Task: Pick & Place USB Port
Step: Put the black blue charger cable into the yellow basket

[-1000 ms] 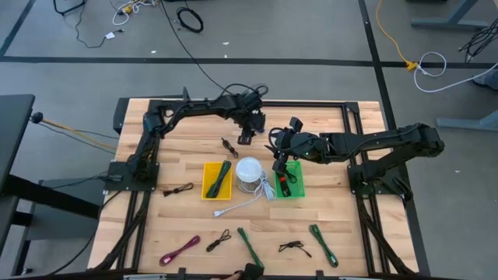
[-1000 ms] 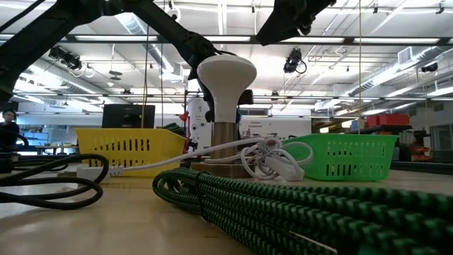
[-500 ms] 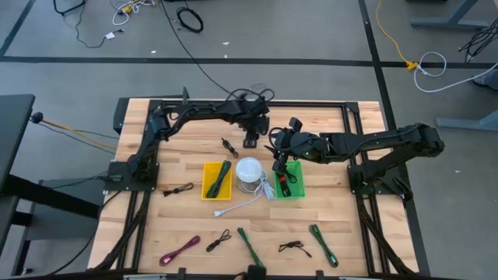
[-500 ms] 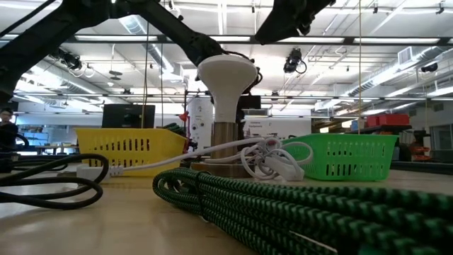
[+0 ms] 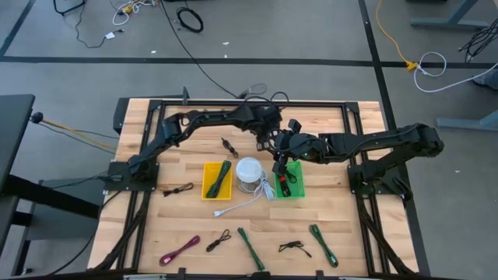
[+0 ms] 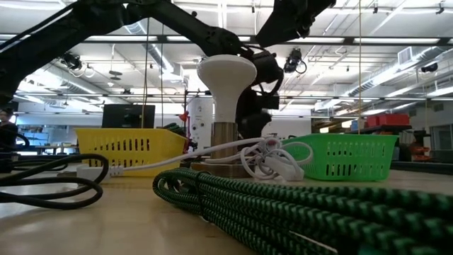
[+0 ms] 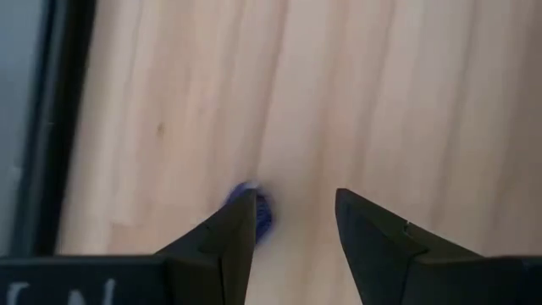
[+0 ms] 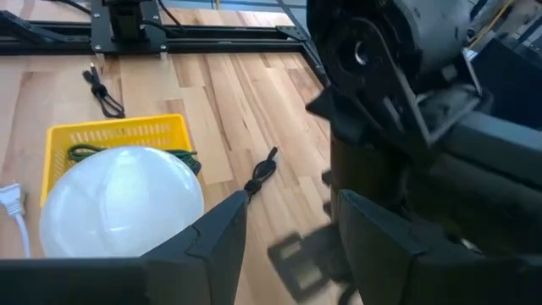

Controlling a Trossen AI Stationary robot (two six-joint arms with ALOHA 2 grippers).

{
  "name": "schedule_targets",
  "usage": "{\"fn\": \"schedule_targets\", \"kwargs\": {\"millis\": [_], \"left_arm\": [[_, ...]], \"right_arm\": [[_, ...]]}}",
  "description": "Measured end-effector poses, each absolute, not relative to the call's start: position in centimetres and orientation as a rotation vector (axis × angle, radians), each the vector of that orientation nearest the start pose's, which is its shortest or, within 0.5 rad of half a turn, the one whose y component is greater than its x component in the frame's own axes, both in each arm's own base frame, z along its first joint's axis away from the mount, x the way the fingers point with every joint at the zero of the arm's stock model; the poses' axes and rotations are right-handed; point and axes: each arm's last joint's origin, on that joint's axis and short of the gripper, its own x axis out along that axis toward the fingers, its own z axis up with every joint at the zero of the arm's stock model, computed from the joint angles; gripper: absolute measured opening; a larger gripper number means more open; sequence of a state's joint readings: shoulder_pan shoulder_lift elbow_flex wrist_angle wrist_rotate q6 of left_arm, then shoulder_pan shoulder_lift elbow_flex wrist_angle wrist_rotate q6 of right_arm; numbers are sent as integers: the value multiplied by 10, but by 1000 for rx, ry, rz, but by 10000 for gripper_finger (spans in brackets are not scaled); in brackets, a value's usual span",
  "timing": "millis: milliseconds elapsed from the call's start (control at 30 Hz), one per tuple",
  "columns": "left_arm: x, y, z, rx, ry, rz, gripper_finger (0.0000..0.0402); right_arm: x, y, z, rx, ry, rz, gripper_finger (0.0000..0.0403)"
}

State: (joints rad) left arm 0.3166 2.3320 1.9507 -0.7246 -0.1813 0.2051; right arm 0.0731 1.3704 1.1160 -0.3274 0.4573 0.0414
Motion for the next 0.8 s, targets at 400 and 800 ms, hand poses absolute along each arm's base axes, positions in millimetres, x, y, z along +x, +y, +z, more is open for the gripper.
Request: {"fn": "schedule_targets", "kwargs": {"millis": [400, 800], "left_arm": [[459, 182, 167, -164, 1139, 534, 118], [473, 162, 140, -112, 1160, 509, 129]], "right_arm": [[297, 11, 305, -108, 582, -377, 189], [296, 23, 304, -105, 586, -335, 189]]}}
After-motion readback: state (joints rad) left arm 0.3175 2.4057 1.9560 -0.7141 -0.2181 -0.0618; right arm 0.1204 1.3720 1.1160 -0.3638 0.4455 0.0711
